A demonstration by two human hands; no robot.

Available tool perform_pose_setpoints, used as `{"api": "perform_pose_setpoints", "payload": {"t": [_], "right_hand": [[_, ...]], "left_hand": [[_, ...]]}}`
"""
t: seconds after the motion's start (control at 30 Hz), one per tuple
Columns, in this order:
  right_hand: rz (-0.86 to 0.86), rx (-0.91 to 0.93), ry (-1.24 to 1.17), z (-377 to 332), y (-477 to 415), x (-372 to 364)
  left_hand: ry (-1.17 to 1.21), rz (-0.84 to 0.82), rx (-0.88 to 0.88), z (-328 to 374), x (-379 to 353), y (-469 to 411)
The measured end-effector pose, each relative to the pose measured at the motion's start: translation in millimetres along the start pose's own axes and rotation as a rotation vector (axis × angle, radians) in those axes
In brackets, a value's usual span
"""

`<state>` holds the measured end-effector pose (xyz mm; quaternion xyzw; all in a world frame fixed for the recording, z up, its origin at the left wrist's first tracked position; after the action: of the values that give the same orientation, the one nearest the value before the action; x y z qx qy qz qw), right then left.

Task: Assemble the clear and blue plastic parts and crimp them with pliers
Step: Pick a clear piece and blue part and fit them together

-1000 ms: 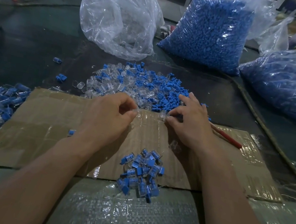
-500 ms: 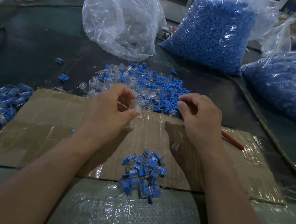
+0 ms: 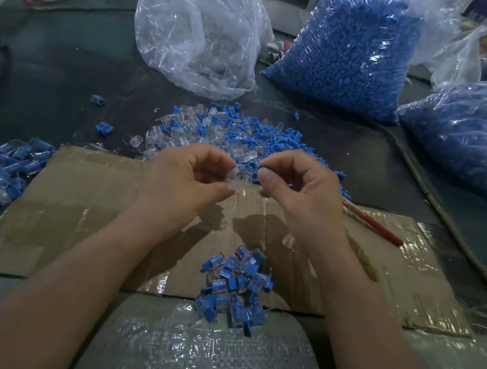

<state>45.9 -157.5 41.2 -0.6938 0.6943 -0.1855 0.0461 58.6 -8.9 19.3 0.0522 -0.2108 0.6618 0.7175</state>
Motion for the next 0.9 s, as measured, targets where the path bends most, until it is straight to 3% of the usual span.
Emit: {"api": "perform_pose_setpoints", "payload": {"t": [0.13,0.5,0.9], "right_hand": [[-0.012,-0.035,-0.117,-0.4,2.2,-4.2],[-0.087,-0.028,0.086,2.5,2.6,-13.2],[-0.112,-0.059,-0.04,3.1,4.0,-12.3]], "left_hand": [[0.012,-0.027,-0.004,0.4,-2.8,-0.5],[0.013,-0.045,-0.043,10.4,-1.9,3.4],[0.121,-0.052,-0.004,10.6,0.3,2.9]]}}
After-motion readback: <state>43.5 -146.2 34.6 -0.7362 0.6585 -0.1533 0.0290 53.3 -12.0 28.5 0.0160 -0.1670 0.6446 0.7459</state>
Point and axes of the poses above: each hand's wrist, its own y-axis away from the middle knuckle, its own x-axis out of the back of the hand, z = x × y, the point moved 7 cm from there along -y, towards the middle knuckle, and after that the axes turned 9 degrees about -y, right-handed, at the moved point
